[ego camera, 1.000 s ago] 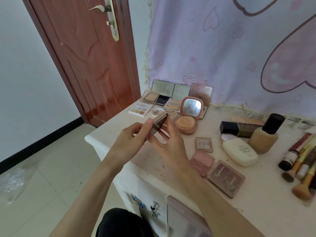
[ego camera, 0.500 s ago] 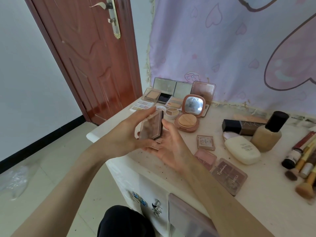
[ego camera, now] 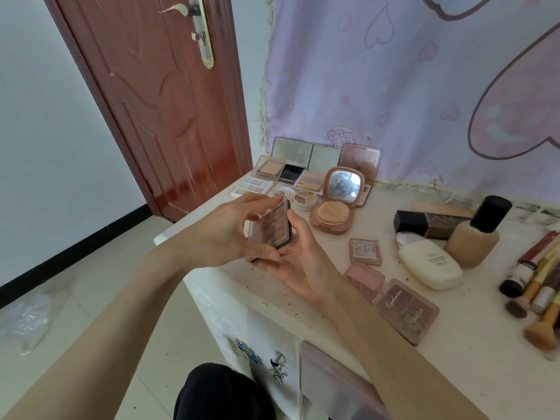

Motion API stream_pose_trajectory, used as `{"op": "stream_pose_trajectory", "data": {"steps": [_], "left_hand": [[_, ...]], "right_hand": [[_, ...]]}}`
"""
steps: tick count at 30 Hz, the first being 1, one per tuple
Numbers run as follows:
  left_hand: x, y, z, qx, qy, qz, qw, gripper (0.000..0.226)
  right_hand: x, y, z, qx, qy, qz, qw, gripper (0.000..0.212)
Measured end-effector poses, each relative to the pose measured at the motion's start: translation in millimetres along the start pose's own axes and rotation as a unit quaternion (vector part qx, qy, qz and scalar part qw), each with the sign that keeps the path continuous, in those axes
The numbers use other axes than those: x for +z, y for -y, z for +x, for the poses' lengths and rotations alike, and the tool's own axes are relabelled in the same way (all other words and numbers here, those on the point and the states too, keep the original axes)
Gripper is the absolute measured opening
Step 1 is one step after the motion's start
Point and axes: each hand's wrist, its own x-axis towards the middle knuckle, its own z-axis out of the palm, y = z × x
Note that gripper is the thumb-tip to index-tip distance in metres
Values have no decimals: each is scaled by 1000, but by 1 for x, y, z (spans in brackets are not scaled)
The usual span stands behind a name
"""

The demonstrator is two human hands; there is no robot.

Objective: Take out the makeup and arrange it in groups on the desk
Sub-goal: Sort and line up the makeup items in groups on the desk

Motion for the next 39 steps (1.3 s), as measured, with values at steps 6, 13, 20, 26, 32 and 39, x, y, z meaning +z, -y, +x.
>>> {"op": "stream_pose_trajectory", "data": {"steps": [6,13,20,26,32,39], "left_hand": [[-2,-1,2,-17,22,-14,1000,82],[-14,0,2,-33,39,-66,997,70],[-26,12,12,17,-63,-144,987,30],[-40,45,47,-22,-110,-37,993,18],[-58,74,78,-56,-138,72,986,24],[-56,98,104,-61,-119,143,981,25]], "right_hand": [[-1,-2,0,3,-12,7,1000,43],[2,-1,-1,7,-33,45,998,46],[2,3,1,52,-53,104,992,58],[9,1,22,83,-71,65,992,38],[23,-8,59,-6,-135,-153,979,42],[9,-16,67,-156,-111,-710,677,41]]}}
